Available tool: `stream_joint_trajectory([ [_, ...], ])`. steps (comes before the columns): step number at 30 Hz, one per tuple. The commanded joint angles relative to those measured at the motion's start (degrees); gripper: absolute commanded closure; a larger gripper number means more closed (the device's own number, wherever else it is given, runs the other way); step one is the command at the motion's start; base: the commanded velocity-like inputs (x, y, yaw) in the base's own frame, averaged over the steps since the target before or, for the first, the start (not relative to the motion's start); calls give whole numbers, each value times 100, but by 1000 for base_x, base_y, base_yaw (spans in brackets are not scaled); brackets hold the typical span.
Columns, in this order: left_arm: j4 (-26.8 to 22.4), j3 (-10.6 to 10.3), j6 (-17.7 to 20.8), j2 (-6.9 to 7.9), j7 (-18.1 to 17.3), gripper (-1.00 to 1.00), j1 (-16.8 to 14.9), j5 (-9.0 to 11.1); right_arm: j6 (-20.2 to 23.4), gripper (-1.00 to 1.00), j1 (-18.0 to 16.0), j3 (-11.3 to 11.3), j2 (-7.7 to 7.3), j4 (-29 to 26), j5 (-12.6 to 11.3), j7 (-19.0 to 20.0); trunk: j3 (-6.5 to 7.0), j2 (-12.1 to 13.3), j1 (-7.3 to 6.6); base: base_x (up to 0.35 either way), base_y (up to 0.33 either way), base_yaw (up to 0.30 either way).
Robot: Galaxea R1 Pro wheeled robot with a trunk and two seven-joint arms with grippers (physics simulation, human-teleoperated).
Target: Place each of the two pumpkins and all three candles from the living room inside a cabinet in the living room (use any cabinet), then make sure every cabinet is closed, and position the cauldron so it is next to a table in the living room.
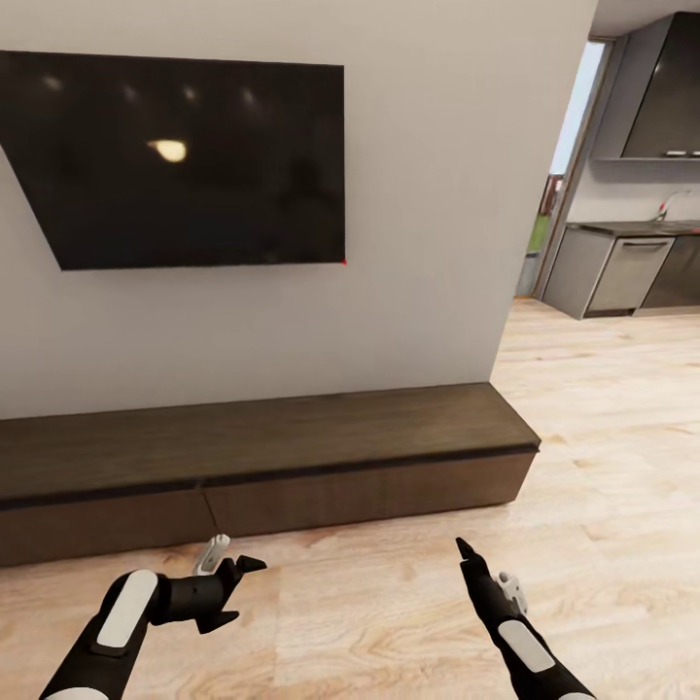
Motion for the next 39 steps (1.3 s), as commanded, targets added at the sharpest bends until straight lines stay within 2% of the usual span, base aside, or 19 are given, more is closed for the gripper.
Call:
stream_joint_trajectory([
  [1, 0, -2, 0, -1, 0, -100, 0, 3, 0, -100, -2, 0, 10, -4, 3, 4, -18, -42, 23, 0, 0, 0],
  [5, 0, -6, 0, 0, -123, -100, 0, 3, 47, -100, -1, 4, 70, -196, -6, 14, -90, -202, 110, 0, 0, 0],
  [8, 0, -4, 0, 6, -584, -100, 8, 3, 64, -100, 1, 45, 288, -567, -8, 24, -144, -322, 176, 0, 0, 0],
  [10, 0, -3, 0, 22, -928, -100, 14, -2, 64, -100, 1, 182, 439, -755, 3, 2, -180, -403, 220, 0, 0, 0],
  [11, 0, -3, 0, 35, -999, -100, 14, -3, 65, -100, 1, 238, 468, -783, 5, 0, -198, -443, 242, 0, 0, 0],
  [15, 0, -6, 0, 288, -1376, -100, 30, 0, 72, -100, 1, 808, 521, -960, -12, -3, -270, -603, 330, 0, 0, 0],
  [19, 0, 9, 0, 489, -1861, -100, 62, 2, 61, -100, 1, 970, 512, -1023, -33, 89, -342, -764, 418, 0, 0, 0],
  [22, 0, 12, 0, 616, -2050, -100, 75, 1, 59, -100, 1, 962, 513, -1034, -60, 205, -395, -884, 484, 0, 0, 0],
  [26, 0, 9, 0, 685, -2090, -100, 82, 2, 17, -100, 6, 784, 541, -1033, -122, 242, -467, -1044, 572, 0, 0, 0],
  [29, 0, 7, 0, 700, -2098, -100, 86, 2, 5, -100, 3, 689, 559, -1030, -137, 251, -521, -1165, 638, 0, 0, 0],
  [39, 0, -4, 0, 698, -2101, -100, 86, 3, 9, -100, 1, 647, 583, -1021, -151, 213, -701, -1566, 857, 0, 0, 0],
])
